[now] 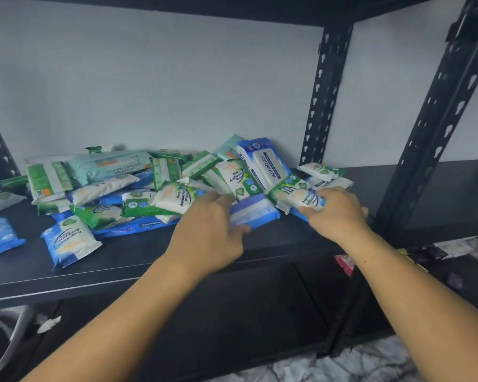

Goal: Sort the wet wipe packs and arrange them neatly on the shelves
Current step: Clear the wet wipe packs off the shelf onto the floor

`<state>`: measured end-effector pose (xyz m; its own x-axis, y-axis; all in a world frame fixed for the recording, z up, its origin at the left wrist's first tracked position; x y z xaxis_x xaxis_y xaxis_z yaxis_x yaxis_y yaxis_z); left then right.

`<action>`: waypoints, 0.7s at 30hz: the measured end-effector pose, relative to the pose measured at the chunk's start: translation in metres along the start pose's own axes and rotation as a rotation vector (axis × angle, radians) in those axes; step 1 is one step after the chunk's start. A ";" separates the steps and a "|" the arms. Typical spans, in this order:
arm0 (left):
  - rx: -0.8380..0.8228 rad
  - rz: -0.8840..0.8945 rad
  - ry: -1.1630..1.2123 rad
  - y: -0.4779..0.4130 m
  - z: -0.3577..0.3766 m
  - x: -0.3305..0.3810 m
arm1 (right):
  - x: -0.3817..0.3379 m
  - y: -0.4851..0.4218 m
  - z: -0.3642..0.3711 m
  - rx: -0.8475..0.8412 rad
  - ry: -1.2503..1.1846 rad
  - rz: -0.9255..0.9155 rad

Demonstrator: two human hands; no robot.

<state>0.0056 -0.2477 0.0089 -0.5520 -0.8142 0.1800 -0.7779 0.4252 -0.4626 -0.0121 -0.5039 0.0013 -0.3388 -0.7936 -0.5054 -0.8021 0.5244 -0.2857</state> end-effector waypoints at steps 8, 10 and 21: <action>-0.073 0.064 -0.381 -0.050 0.048 -0.015 | 0.011 -0.014 0.025 -0.147 0.168 0.098; -0.151 0.047 -0.402 -0.053 0.051 -0.016 | 0.011 -0.017 0.026 -0.101 0.156 0.097; -0.129 0.118 -0.443 -0.064 0.054 -0.028 | -0.005 -0.006 0.009 -0.238 0.224 0.141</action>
<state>0.0875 -0.2736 -0.0138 -0.4794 -0.8359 -0.2673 -0.7641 0.5473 -0.3414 -0.0015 -0.5002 -0.0019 -0.5328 -0.7801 -0.3279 -0.8228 0.5681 -0.0146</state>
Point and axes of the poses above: each hand's wrist, its own y-axis away from the middle knuckle, its own z-axis out of the palm, x = y × z, the point moved 2 cm from there along -y, towards the middle knuckle, and after that the axes turned 8 degrees about -y, right-handed, at the moved point
